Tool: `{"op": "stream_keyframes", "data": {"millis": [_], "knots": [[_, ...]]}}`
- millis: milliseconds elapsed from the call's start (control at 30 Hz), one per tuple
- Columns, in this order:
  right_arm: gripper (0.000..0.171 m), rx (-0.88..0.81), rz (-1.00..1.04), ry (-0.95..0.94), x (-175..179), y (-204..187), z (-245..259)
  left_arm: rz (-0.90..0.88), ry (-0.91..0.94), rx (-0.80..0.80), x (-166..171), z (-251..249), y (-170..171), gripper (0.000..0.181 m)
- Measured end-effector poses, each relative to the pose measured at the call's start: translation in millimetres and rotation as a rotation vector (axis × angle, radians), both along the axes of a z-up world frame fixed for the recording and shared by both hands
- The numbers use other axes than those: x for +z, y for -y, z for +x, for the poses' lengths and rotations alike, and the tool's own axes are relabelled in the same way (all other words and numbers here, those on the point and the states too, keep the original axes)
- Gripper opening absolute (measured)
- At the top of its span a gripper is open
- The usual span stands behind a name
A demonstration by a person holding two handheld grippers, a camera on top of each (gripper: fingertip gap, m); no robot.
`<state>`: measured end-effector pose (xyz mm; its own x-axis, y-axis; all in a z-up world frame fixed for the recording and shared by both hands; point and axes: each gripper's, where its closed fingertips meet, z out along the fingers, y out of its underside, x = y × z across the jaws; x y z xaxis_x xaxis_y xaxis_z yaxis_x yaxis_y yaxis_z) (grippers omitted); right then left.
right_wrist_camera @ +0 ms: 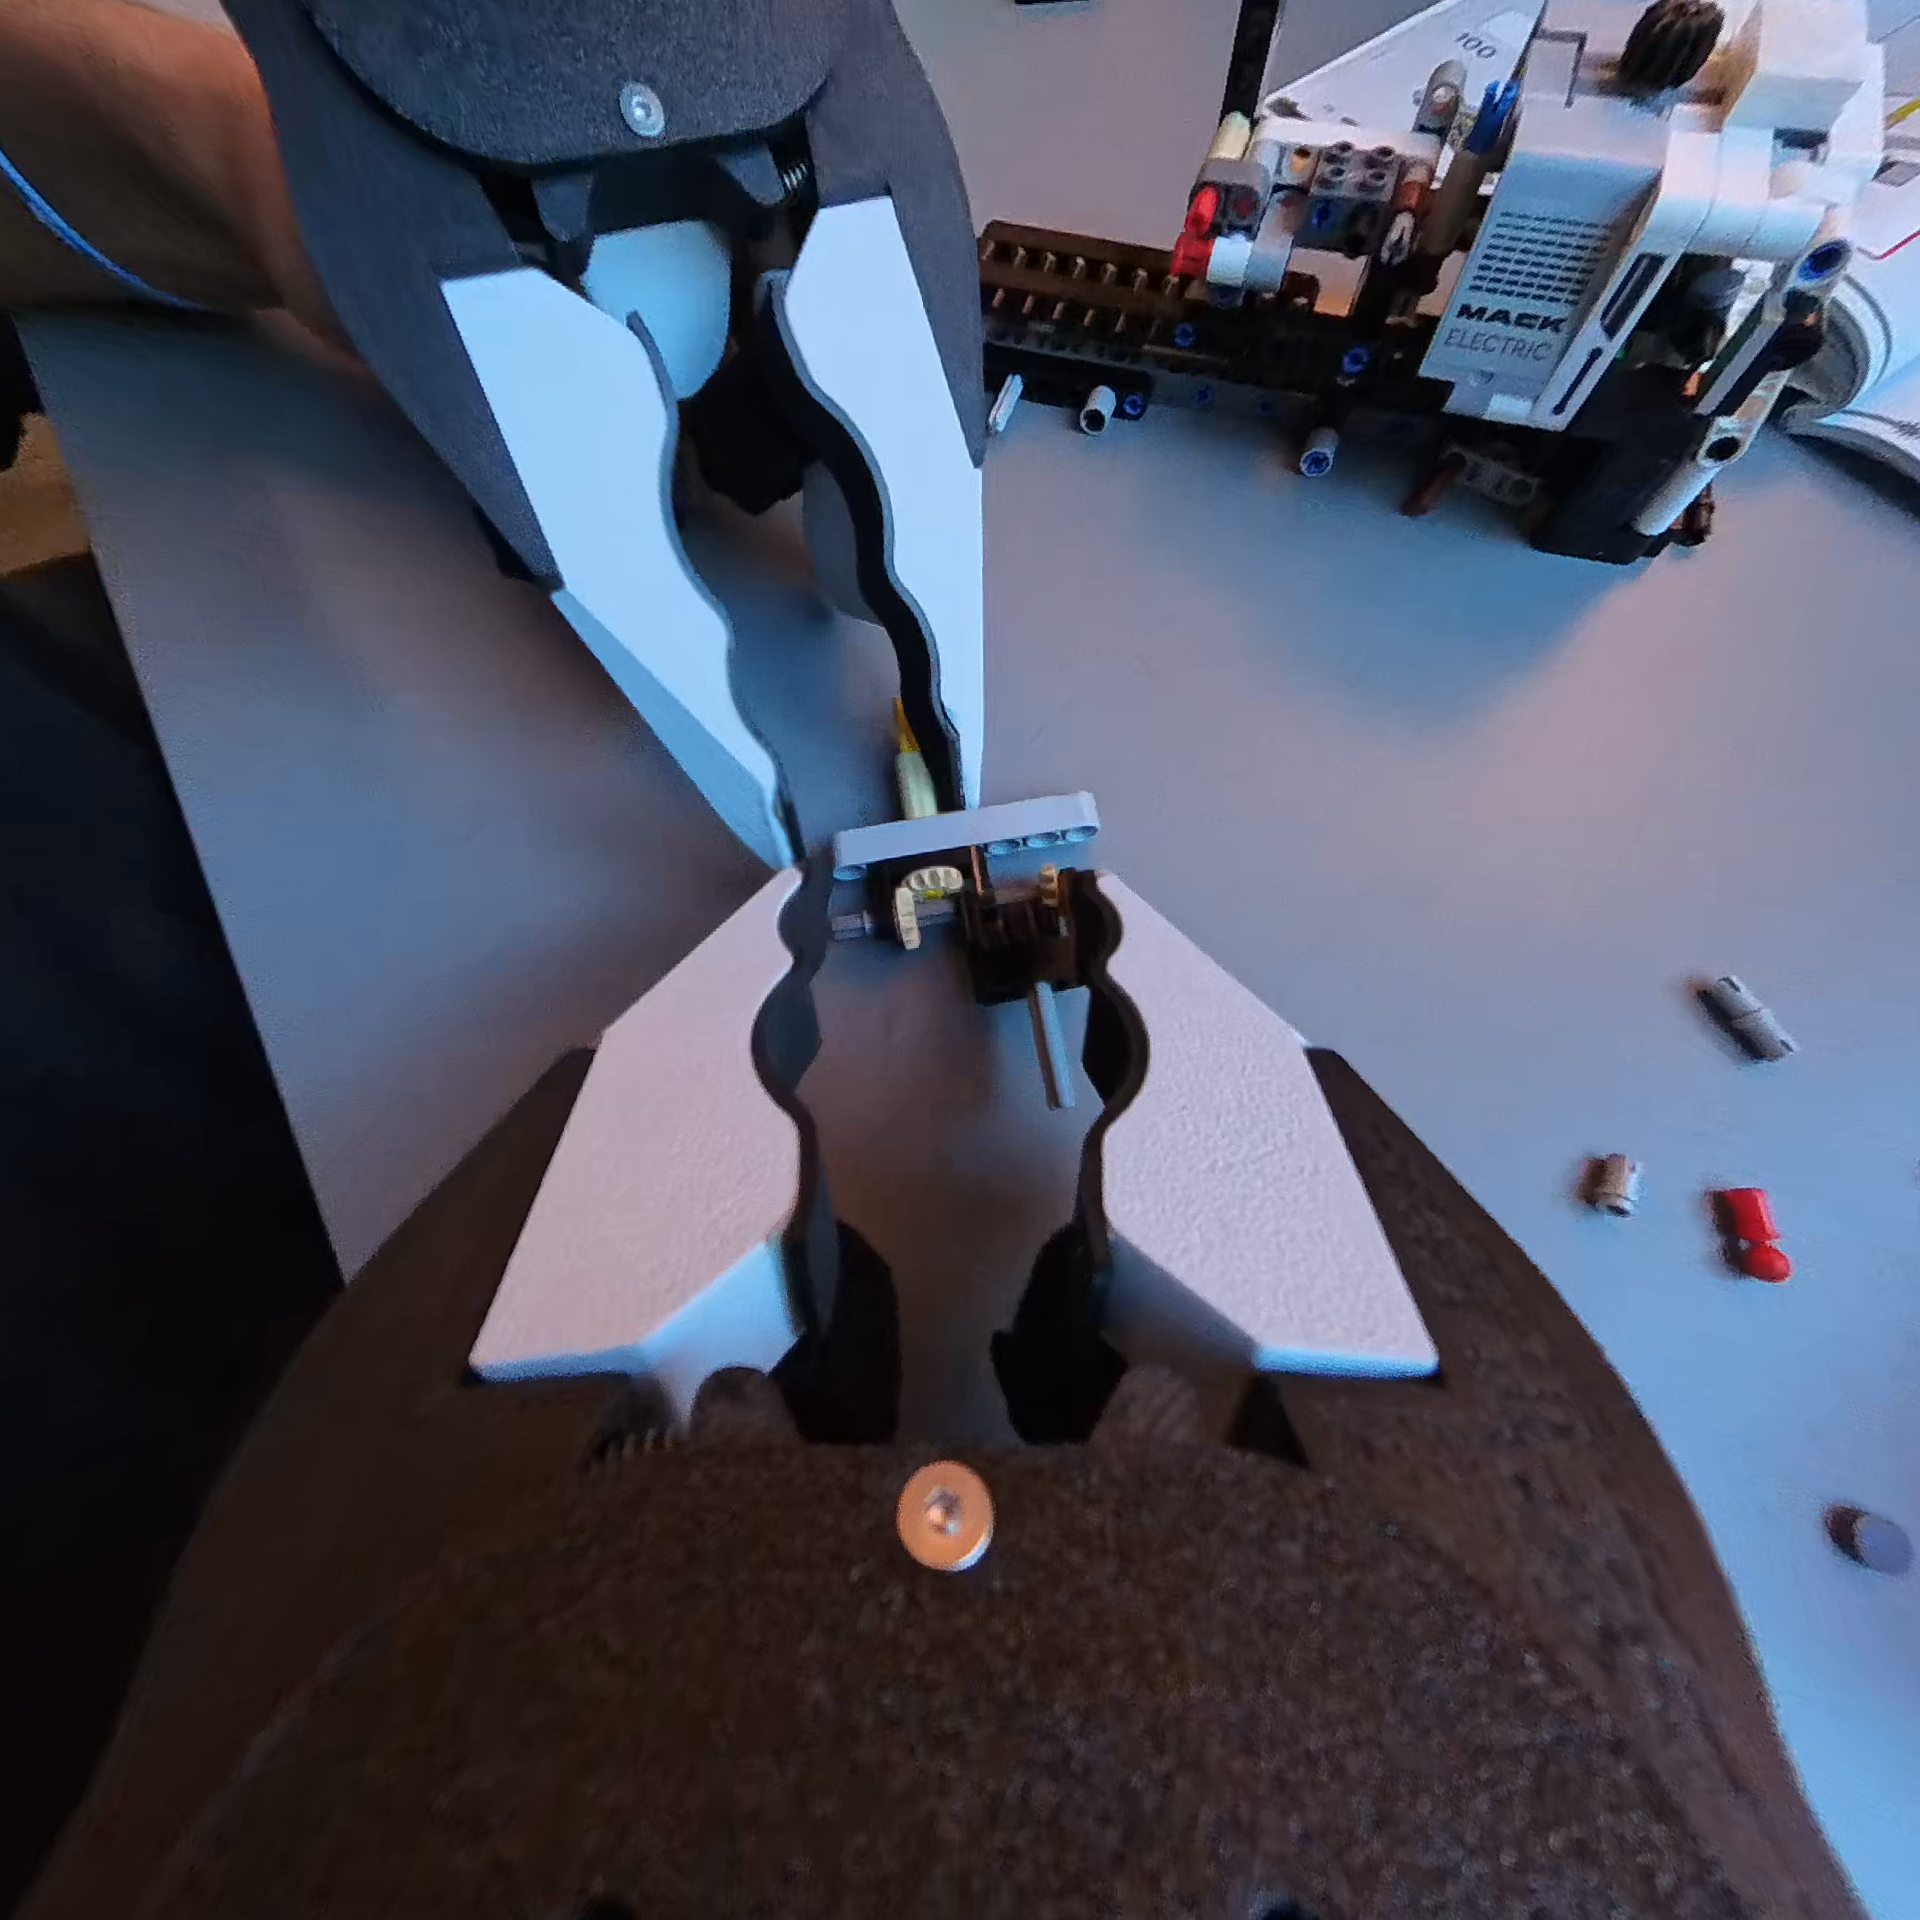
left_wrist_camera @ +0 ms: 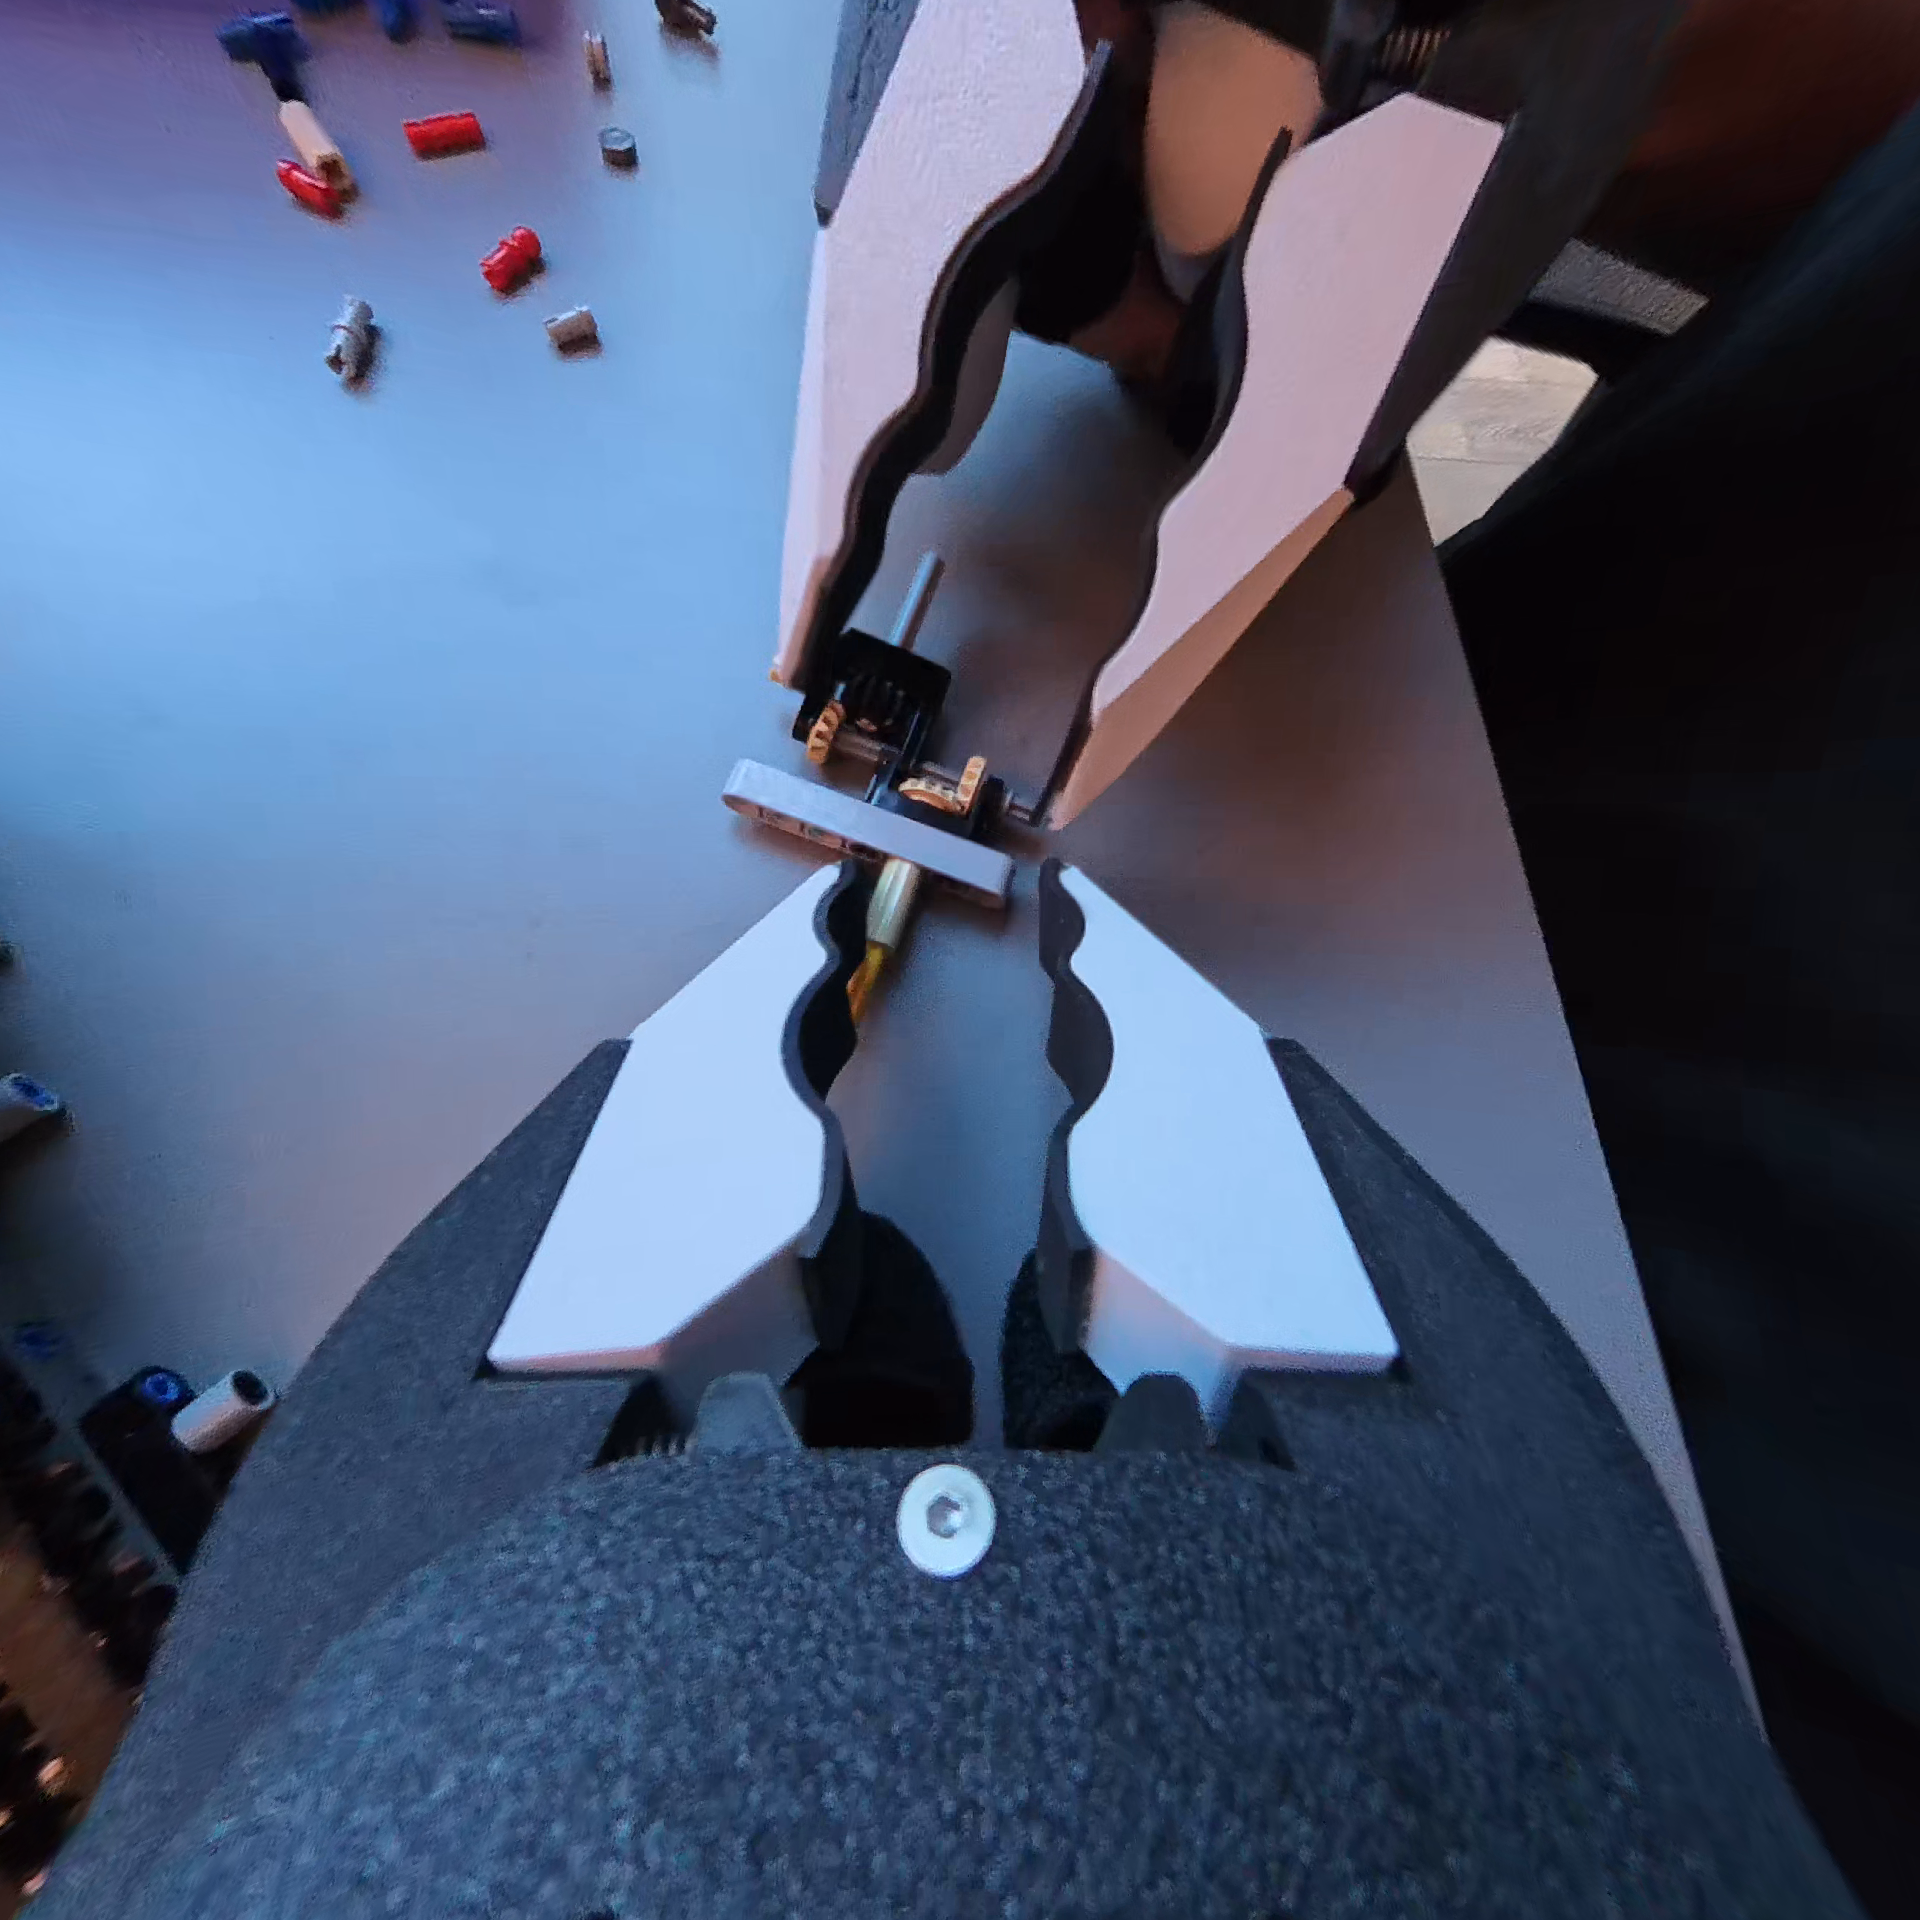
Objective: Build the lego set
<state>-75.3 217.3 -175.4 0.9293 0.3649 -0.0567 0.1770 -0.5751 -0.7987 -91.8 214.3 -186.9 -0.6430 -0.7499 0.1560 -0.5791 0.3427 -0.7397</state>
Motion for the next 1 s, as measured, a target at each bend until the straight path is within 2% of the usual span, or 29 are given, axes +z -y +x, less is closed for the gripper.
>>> {"op": "stream_keyframes", "data": {"millis": [100,267,400,700,833,1000], "knots": [[0.053,-0.003,0.045,0.071,3.9,2.4,9.4,0.035,0.026,-0.002,-1.0,0.0,-0.1,0.031],[0.062,0.084,0.029,0.147,-3.8,2.2,9.0,0.059,0.042,0.009,-1.8,1.5,-1.0,0.028],[0.060,0.144,-0.007,0.103,-6.7,1.5,6.6,0.055,0.039,0.016,-1.7,4.7,0.1,0.027],[0.060,0.160,-0.068,0.047,-11.2,3.7,5.9,0.033,0.026,0.012,-1.1,5.9,2.0,0.031],[0.077,0.197,-0.080,0.042,-12.4,6.8,-0.5,0.022,0.018,0.011,-0.9,6.4,2.5,0.030],[0.060,0.159,-0.075,0.069,-13.1,2.7,6.2,0.032,0.025,0.006,-1.3,5.9,2.9,0.030]]}}
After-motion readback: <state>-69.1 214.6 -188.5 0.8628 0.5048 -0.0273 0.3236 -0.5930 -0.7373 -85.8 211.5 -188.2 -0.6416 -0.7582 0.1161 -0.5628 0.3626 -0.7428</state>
